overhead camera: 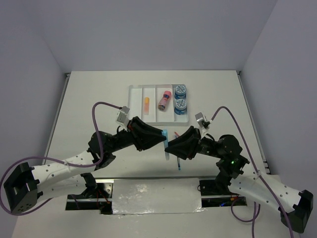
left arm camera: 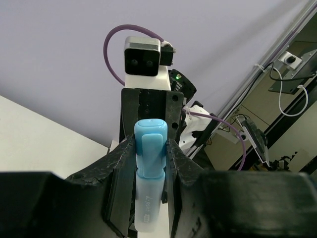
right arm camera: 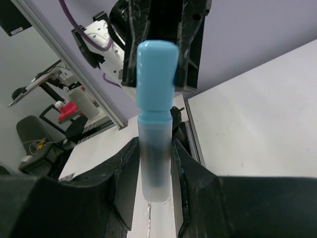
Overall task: Sort the stationery into containers
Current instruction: Close the pen cap on the pen.
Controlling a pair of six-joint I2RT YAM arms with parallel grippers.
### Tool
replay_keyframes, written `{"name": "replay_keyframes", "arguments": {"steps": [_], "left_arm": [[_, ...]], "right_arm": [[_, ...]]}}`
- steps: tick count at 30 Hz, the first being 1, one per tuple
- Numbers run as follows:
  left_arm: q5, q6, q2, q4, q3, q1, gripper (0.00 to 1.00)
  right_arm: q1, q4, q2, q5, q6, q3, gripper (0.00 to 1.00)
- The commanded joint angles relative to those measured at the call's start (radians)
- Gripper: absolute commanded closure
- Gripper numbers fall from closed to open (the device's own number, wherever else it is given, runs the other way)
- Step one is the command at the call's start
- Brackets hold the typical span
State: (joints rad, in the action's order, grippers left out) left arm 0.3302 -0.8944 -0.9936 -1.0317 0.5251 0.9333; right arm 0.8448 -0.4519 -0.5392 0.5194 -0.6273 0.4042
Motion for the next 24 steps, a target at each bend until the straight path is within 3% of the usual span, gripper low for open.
{"name": "replay_keyframes", "arguments": {"steps": [1, 8, 14, 17, 23, 24], "left_arm": [[0.044, 0.014, 0.004, -0.083, 0.0, -0.002, 0.98], [0.076, 0.011, -0.008, -0.087, -0.004, -0.002, 0.98], [0.052, 0.058, 0.023, -0.001, -0.007, -0.002, 0.89], [0.033, 0.084, 0.032, 0.036, -0.002, -0.002, 0.79], [-0.014, 0.152, 0.053, 0.212, 0.075, -0.002, 0.41], [-0.04, 0.163, 0.061, 0.243, 0.104, -0.002, 0.3]], "right_arm": [[-0.023, -0.073, -0.018, 0.022, -0.002, 0.07, 1.0], [-0.136, -0.119, -0.083, 0.141, -0.034, 0.165, 1.0], [-0.154, -0.12, -0.103, 0.186, -0.038, 0.274, 1.0], [-0.153, -0.172, -0.136, 0.228, -0.081, 0.3, 1.0], [-0.15, -0.179, -0.177, 0.272, -0.065, 0.266, 1.0], [-0.144, -0.154, -0.174, 0.275, -0.042, 0.265, 1.0]]}}
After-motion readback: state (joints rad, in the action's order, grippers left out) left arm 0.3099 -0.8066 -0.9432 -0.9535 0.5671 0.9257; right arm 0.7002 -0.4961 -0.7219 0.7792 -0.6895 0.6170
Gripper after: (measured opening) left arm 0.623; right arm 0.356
